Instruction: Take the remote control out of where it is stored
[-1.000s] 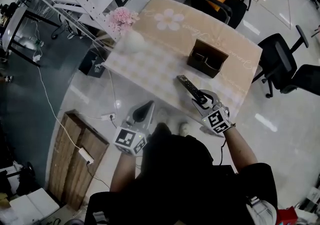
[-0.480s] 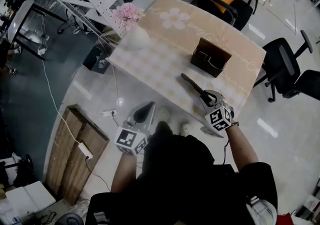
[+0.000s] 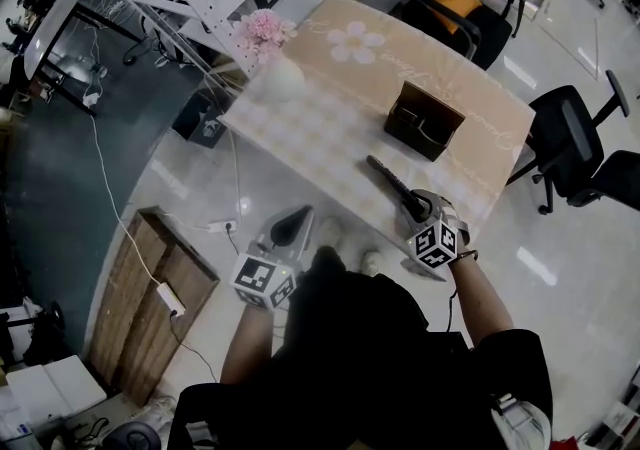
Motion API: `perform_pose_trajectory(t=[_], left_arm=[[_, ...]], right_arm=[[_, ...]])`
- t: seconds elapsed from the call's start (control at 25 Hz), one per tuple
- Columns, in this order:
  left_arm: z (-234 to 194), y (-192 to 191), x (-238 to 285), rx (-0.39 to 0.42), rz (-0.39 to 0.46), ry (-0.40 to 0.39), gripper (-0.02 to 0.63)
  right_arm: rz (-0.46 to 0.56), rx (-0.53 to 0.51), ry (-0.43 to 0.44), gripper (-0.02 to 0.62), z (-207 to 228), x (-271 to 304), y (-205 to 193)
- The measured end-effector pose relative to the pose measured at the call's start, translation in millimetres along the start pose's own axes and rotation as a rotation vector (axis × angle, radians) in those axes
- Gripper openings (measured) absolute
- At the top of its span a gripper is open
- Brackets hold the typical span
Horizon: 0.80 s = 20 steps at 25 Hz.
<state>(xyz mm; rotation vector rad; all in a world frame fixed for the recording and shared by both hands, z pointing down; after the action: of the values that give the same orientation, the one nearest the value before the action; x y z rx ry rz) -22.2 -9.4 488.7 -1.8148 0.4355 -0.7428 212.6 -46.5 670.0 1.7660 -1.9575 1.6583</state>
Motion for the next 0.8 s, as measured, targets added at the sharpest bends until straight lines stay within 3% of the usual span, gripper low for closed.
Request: perform_pose_trajectory(t=[0.2,0.52,0.8], left_arm=[[0.0,4.1,3.8,0.002,-0.002,0.0,0.002],[5.5,3.9,8.0,0.005,-0.005,-0.011,0.002],[6.3,3.7,11.3,-0.007,0.012,-0.008,0.002]], right_arm=[[-0.005,0.001,0.01,0.136,-1.6,-1.3,-4.0],[0.005,0.073,0.074,0.219,-11.3,-9.0,-6.3],[0.058,0.211,0.08,0.236,-0.5,-21.9,6.4]])
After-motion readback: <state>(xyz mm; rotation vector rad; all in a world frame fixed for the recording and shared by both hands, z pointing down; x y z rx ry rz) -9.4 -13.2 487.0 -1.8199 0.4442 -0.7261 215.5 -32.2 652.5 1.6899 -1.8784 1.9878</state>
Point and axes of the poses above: the fingertips, and each gripper's own axes: x forward along the fingers, z to its right, y out of its top, the point moved 4 cm from there along -x, backward along the fingers, and after that the axes turned 10 degrees about -y, right-handed, at the moved point
